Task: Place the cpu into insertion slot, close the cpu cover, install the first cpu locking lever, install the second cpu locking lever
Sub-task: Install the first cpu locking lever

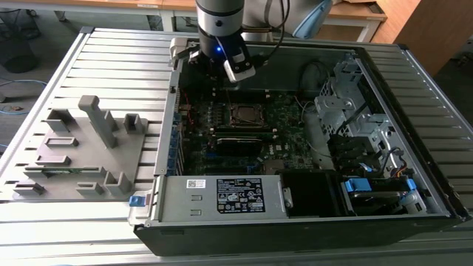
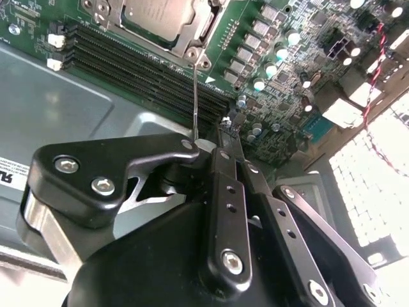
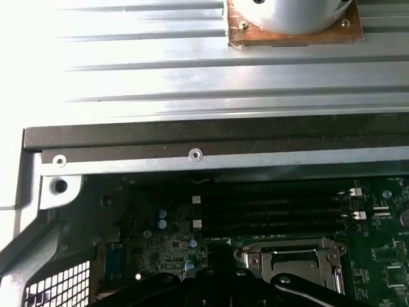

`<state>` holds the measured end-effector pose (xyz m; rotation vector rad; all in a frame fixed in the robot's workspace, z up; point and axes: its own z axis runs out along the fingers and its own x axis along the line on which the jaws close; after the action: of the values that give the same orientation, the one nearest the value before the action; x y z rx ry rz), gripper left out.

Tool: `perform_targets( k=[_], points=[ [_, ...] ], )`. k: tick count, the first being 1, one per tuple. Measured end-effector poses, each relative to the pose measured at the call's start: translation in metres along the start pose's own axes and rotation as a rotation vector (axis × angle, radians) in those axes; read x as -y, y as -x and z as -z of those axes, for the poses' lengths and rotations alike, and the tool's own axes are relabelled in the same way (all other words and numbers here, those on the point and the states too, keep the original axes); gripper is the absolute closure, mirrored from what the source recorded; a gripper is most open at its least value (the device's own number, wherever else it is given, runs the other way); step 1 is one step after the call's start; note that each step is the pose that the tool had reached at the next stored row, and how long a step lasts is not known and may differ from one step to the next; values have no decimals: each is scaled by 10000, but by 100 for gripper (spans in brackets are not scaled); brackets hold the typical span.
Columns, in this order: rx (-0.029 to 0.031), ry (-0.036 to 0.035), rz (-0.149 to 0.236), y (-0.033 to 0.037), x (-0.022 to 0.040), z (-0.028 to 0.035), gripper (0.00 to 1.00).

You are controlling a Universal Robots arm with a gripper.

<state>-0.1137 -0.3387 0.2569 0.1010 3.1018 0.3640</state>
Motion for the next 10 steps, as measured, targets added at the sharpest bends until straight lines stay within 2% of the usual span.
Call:
perform_targets(
  k=[3,5,10],
  points=[
    [-4,15,3,-3,7,-24,89],
    [-8,63,0,-4,8,-29,89],
    [-11,113,3,19,7,-32,89]
  ],
)
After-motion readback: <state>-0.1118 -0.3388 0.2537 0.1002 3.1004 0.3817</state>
